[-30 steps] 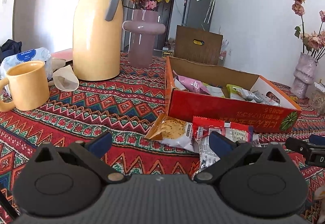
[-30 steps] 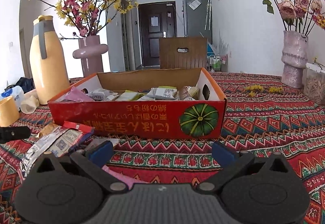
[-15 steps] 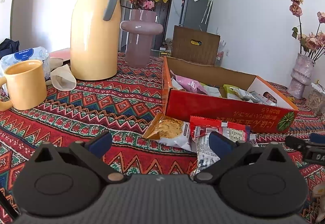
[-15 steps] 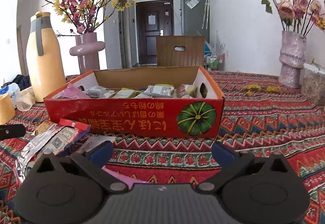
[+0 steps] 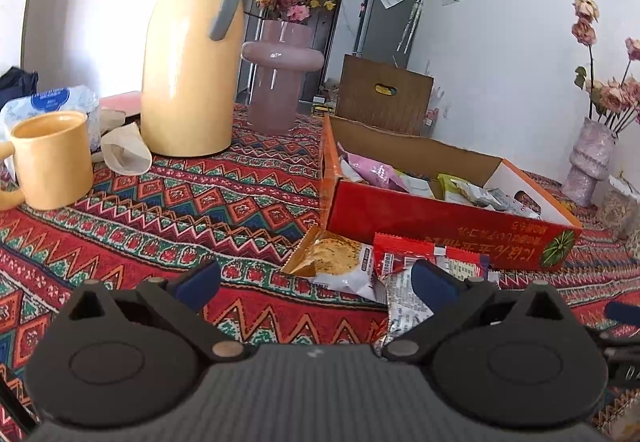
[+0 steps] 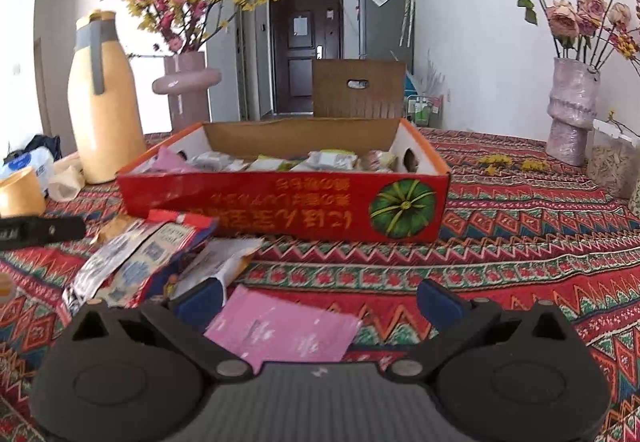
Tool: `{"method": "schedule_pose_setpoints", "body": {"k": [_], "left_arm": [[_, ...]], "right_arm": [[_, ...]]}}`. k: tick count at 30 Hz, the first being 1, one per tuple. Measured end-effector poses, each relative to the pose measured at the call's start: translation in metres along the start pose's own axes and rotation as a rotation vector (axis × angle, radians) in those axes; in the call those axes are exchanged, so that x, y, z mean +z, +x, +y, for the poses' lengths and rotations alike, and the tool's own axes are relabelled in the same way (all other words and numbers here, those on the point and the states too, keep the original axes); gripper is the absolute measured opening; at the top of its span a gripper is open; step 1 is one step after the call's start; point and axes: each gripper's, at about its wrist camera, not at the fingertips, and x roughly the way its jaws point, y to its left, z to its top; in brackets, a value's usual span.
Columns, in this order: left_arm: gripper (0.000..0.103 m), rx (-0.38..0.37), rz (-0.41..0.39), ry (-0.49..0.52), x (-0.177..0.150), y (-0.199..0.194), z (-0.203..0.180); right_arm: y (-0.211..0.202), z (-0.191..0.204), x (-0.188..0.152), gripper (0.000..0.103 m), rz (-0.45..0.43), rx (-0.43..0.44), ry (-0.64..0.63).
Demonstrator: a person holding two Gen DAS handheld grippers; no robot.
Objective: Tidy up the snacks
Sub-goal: 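Grasp the pink packet on the table with the right tool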
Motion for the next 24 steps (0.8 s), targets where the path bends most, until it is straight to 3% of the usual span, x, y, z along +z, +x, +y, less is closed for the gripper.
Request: {"method": "schedule_pose_setpoints", "body": {"k": [6, 16, 24], "left_arm": [[0.103, -0.002, 0.002, 0.007, -0.001, 0.0, 0.0], [0.103, 0.0, 0.016, 0.009, -0.001, 0.001, 0.0], [0.103, 0.003, 0.025, 0.002, -0.002, 0.002, 0.001]], "right_arm": [[0.001, 0.017, -0.001, 0.103, 0.025, 0.024, -0.037], [0.035, 0.02, -0.002, 0.103, 0.203, -0.009, -0.015], [0.039, 0.019, -0.001, 0.103, 0.214, -0.005, -0.017]]}}
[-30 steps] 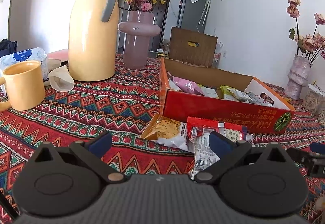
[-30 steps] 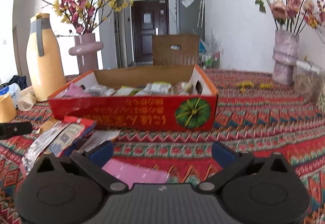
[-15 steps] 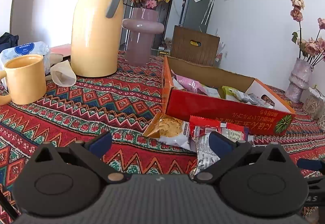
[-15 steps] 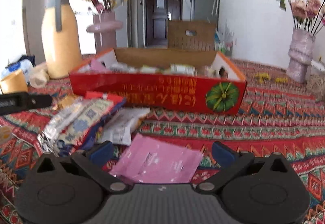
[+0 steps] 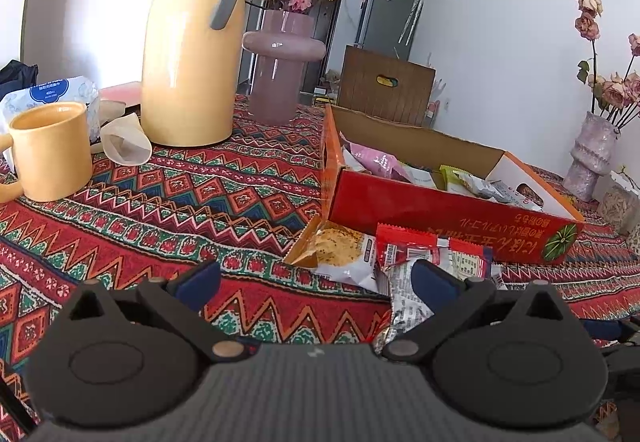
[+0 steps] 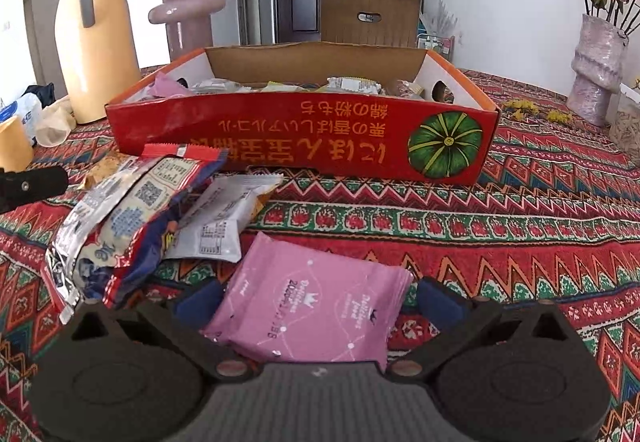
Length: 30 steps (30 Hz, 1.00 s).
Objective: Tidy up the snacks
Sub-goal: 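Grasp the pink packet on the table with the right tool, then grasp the red-and-silver packet with the left tool while the right tool holds the pink packet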
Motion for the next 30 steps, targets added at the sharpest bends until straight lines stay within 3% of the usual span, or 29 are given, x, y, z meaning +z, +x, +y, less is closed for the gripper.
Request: {"method": "schedule_pose_setpoints", "body": {"k": [7, 9, 15, 23, 30], "left_arm": [[0.103, -0.001, 0.004, -0.005, 0.0, 0.001, 0.001], [0.103, -0.003, 0.002, -0.006, 0.0, 0.0, 0.001], [0.103, -0.005, 0.002, -0.006, 0.0, 0.0, 0.001], [0.103, -0.005, 0.003, -0.004, 0.0, 0.0, 0.0], [0.103, -0.004, 0.003, -0.002, 0.0, 0.001, 0.0]], "right_arm": [[0.001, 0.001, 0.001, 0.1, 0.001, 0.007, 0.004], [-0.004, 0.003, -0.001, 0.087, -0.016, 0.021, -0.007], [-0.014, 0.006, -0.005, 0.067, -0.05, 0.048, -0.046], [-0.023, -0.005, -0.006, 0.066, -0.104, 0.05, -0.011], [-0.036, -0.041, 0.0, 0.066, -0.217, -0.043, 0.056]]}}
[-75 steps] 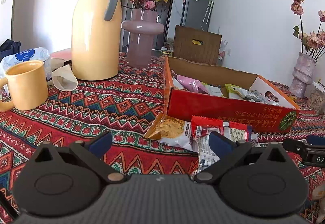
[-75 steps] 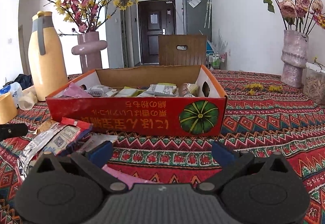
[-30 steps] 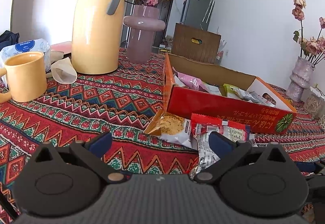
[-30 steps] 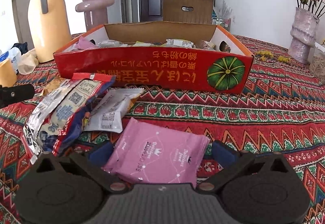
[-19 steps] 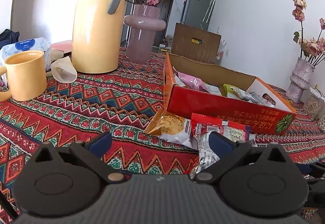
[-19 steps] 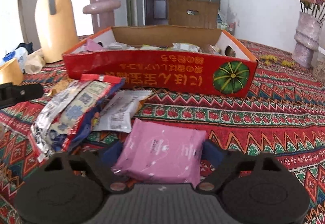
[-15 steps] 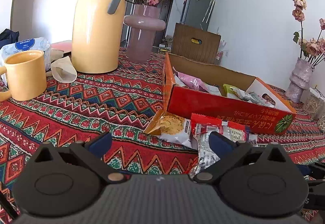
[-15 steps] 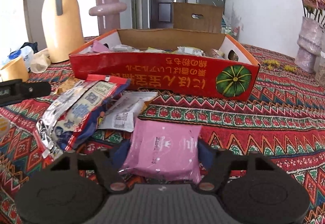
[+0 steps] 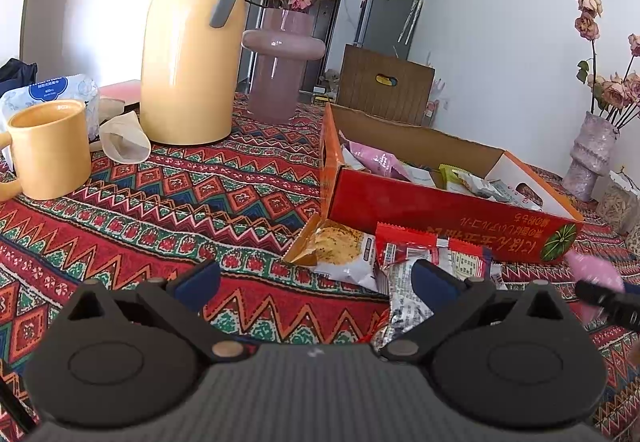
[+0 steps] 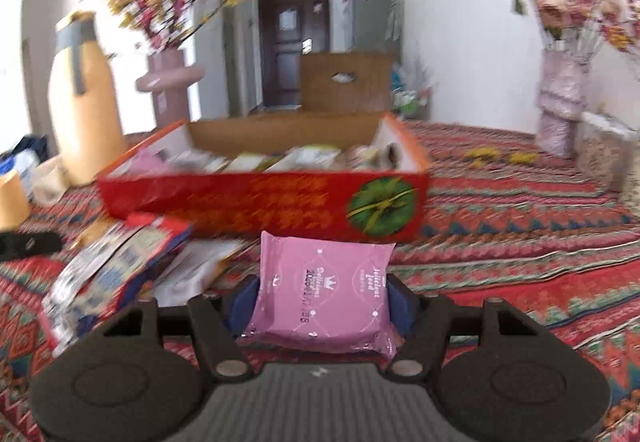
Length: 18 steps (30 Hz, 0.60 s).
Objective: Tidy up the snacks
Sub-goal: 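Grasp the red-and-silver packet with the left tool while the right tool holds the pink packet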
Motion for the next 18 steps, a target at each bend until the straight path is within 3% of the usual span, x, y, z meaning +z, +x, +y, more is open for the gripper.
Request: {"method": "schedule_pose_setpoints", "body": {"k": [4, 18], "left_arm": [[0.103, -0.001, -0.001, 0.006, 0.0, 0.0, -0.001], [0.103, 0.059, -0.037, 0.039, -0.002, -0.004, -0.01]], "right_arm": [[0.002, -0.018, 0.002, 0.066, -0.075, -0.067, 0.016], [0.009, -0.03, -0.006, 0.066, -0.087, 0.039, 0.091]]}}
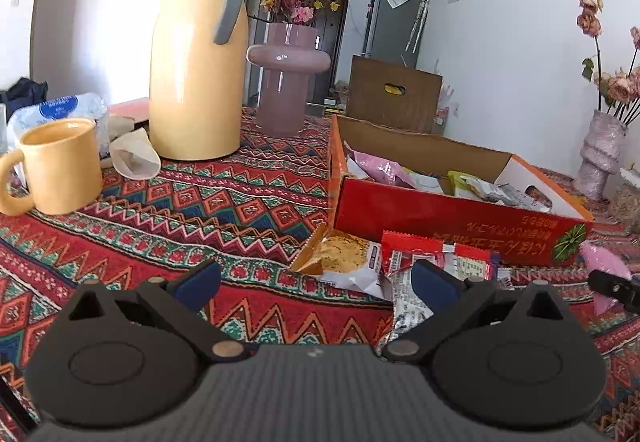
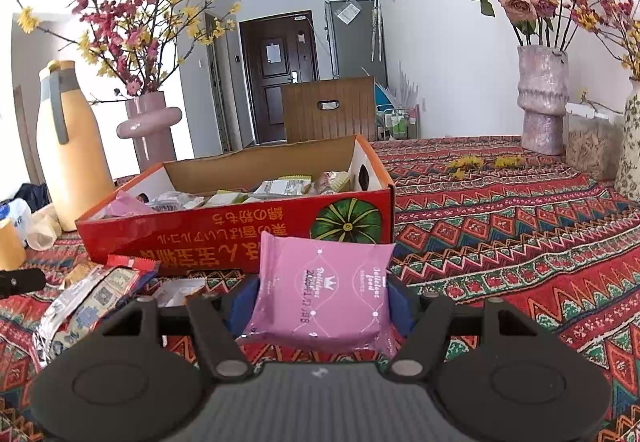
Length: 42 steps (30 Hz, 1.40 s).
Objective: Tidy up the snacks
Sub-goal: 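Grasp the red-and-silver packet with the left tool while the right tool holds the pink packet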
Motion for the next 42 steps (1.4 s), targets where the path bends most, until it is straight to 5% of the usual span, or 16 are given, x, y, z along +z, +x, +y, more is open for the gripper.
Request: {"method": "schedule_pose_setpoints", "body": {"k": [6, 13, 29, 37, 42], "left_arm": [[0.103, 0.021, 0.045, 0.025, 0.005, -0.004, -0.01], [0.103, -0.068, 0.137, 0.071, 0.002, -0.003, -0.036], [0.103, -0.087, 0.235, 0.168, -0.01, 0.02, -0.085], [0.093, -0.063, 0.245, 0.151, -0.011, 0.024, -0.082], [0.076, -0.059, 0.263, 0.122, -0.01, 0.029, -0.076]], "right_arm": [[-0.004, -0.002, 0.0, 0.066, -0.021, 0.022, 0.009], [-0.007, -0.003, -0.001, 0.066, -0.03, 0.038, 0.013], [-0.013, -0.005, -0.002, 0.066, -0.052, 0.084, 0.02], [-0.013, -0.004, -0.003, 0.067, -0.053, 0.086, 0.018], [-0.014, -0.003, -0.003, 0.067, -0.052, 0.085, 0.014]]}}
